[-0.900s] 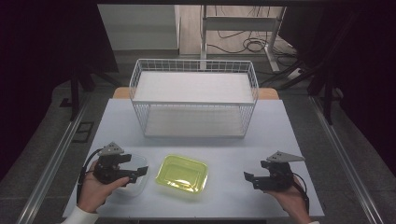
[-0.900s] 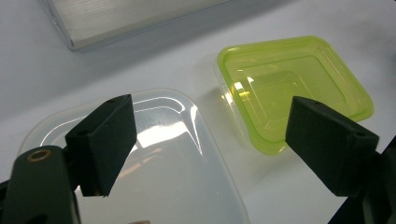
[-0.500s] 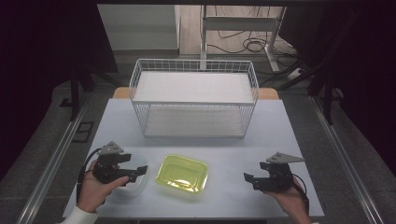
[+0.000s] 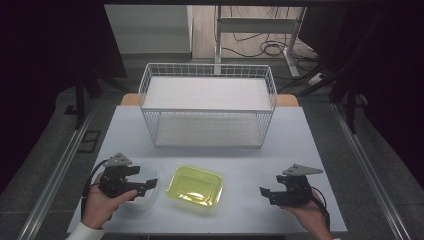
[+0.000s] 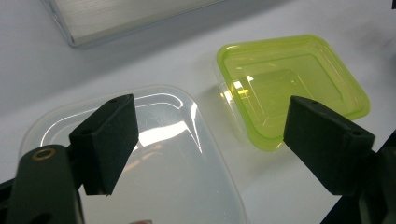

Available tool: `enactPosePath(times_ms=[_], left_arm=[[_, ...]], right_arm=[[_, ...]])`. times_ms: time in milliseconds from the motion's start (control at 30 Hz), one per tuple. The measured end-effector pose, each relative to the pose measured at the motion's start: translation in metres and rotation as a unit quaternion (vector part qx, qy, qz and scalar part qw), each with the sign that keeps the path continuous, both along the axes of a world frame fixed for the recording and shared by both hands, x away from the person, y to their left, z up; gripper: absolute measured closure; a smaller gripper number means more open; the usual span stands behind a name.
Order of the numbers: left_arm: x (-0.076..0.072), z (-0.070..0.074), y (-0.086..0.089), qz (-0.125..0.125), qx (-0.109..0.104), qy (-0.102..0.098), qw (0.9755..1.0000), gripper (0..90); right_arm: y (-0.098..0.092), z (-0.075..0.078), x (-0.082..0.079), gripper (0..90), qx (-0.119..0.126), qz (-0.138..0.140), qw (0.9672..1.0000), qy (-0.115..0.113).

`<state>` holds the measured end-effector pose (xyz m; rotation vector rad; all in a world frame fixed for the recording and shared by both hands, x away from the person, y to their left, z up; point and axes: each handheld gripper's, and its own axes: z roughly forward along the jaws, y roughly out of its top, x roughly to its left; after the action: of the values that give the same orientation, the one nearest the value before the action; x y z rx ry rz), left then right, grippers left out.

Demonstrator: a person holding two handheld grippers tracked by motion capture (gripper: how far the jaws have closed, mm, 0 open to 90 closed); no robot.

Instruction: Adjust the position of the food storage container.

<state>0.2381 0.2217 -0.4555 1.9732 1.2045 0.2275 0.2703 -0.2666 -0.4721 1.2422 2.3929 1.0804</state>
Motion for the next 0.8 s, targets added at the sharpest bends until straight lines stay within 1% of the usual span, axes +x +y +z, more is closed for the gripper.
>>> enactPosePath(times_ms=[167, 300, 367, 433, 467, 500, 533, 600, 667, 733, 800], left_arm=[[-0.001, -0.001, -0.001, -0.006, 0.003, 0.004, 1.0, 22.3], [-0.003, -0.001, -0.005, -0.015, 0.01, 0.01, 0.9998, 30.4], [-0.003, -0.001, -0.008, -0.02, 0.015, 0.015, 0.9996, 36.4], [-0.003, -0.001, -0.011, -0.028, 0.021, 0.02, 0.9992, 44.5], [-0.003, -0.001, -0.011, -0.028, 0.021, 0.02, 0.9992, 50.4], [-0.003, -0.001, -0.015, -0.033, 0.028, 0.026, 0.9988, 55.6], [-0.002, -0.002, -0.018, -0.035, 0.037, 0.031, 0.9982, 58.9], [-0.002, -0.003, -0.022, -0.038, 0.048, 0.04, 0.9973, 67.0], [-0.001, -0.004, -0.026, -0.037, 0.045, 0.048, 0.9972, 73.9], [0.001, -0.005, -0.03, -0.039, 0.042, 0.051, 0.9971, 82.9], [0.003, -0.006, -0.034, -0.041, 0.05, 0.056, 0.9963, 87.7]], right_arm=[[0.001, -0.002, 0.0, 20.9, -0.004, 0.0, 1.0, 0.004], [0.001, -0.002, 0.0, 21.0, -0.005, 0.0, 1.0, 0.005], [0.001, -0.001, 0.0, 21.0, -0.004, -0.001, 1.0, 0.005], [0.001, -0.001, 0.0, 21.0, -0.004, -0.001, 1.0, 0.005], [0.001, -0.001, 0.0, 21.0, -0.004, -0.001, 1.0, 0.005], [0.001, -0.002, 0.0, 21.0, -0.004, -0.001, 1.0, 0.005], [0.001, -0.002, 0.001, 21.0, -0.005, 0.001, 1.0, 0.006], [0.002, -0.003, 0.001, 21.0, -0.005, 0.001, 0.9999, 0.009], [0.003, -0.004, 0.0, 21.0, -0.007, 0.001, 0.9999, 0.01], [0.003, -0.004, 0.001, 21.0, -0.005, 0.002, 0.9999, 0.009], [0.003, -0.003, 0.0, 21.0, -0.005, 0.002, 0.9999, 0.009]])
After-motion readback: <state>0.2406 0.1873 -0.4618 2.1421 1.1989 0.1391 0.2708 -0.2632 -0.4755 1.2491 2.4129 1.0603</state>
